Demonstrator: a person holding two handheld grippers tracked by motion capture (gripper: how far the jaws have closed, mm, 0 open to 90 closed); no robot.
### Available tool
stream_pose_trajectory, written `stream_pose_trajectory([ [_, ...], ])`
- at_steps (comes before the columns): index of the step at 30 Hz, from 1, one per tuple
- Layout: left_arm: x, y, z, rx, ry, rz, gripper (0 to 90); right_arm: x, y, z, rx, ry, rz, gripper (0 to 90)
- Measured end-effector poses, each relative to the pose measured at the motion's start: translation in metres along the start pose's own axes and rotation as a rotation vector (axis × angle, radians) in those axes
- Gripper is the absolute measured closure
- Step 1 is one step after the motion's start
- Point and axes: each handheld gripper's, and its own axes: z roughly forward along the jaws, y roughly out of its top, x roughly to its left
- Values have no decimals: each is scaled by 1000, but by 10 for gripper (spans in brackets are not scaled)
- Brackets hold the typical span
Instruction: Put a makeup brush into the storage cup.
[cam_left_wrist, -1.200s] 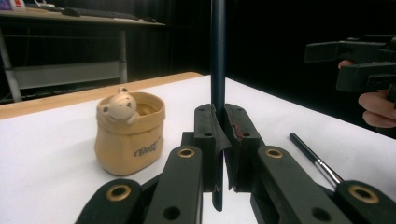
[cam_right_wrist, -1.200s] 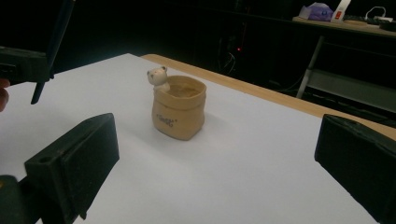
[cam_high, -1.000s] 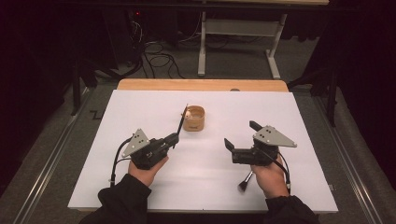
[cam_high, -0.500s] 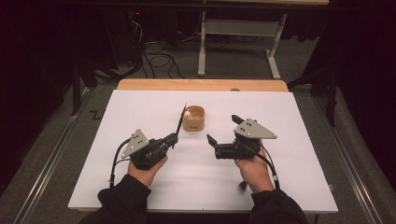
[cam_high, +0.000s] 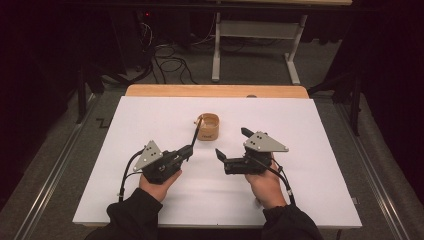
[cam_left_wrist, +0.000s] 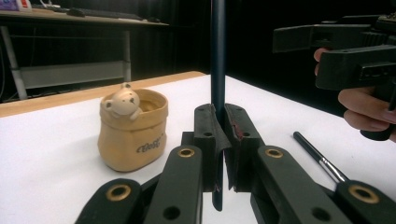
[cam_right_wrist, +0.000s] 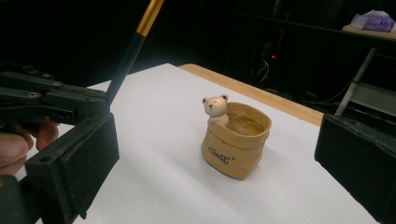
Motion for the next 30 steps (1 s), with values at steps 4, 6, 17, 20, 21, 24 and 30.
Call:
stream_pose_trajectory([
  [4,-3,-2,2,4,-9,7,847,-1,-3,-2,-10,6,23,5],
  [6,-4,-3,3,4,-11,5,847,0,-3,-2,-15,9,28,5],
  [17,-9,-5,4,-1,-24,4,847,0,-9,0,-35,32,118,14],
  [20,-10,-6,5,-4,-27,3,847,1,-10,0,-41,43,131,21],
  [21,-11,-6,5,-4,-27,3,847,1,-10,0,-44,49,138,23],
  [24,-12,-7,5,-5,-29,3,847,2,-11,0,-54,53,156,39],
  [30,-16,-9,7,-7,-41,4,847,4,-12,-1,-80,75,187,90],
])
